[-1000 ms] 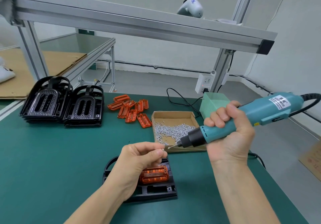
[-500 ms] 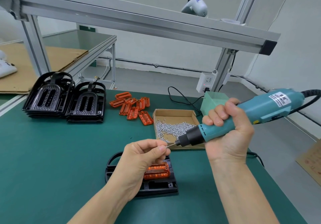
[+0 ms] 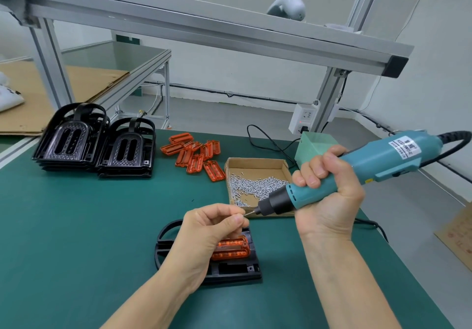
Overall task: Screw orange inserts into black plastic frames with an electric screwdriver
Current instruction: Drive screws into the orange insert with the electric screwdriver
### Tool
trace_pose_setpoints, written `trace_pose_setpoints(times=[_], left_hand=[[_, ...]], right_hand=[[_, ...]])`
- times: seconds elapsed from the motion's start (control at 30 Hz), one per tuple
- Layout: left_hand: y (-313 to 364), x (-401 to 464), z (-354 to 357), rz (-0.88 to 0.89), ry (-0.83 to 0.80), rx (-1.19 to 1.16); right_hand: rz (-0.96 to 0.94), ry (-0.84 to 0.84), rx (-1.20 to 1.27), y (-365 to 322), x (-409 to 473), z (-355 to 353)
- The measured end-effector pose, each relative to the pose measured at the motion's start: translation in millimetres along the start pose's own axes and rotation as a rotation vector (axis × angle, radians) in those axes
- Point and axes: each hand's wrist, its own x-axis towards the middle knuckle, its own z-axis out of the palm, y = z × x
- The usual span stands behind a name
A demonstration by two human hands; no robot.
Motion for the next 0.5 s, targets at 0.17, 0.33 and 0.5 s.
trace_pose_setpoints(times=[0.17, 0.33, 0.5], left_hand=[[6, 1, -17, 0.039, 0.023, 0.332], [5, -7, -31, 0.322, -0.14, 1.128], [-13, -12, -31, 0.277, -0.352, 1.569]], right_hand=[[0.032, -0.048, -0.054, -2, 4, -8], [0.101, -0.091, -0.192, 9, 3, -19], [0.138, -0.158, -0.289, 20, 2, -23]])
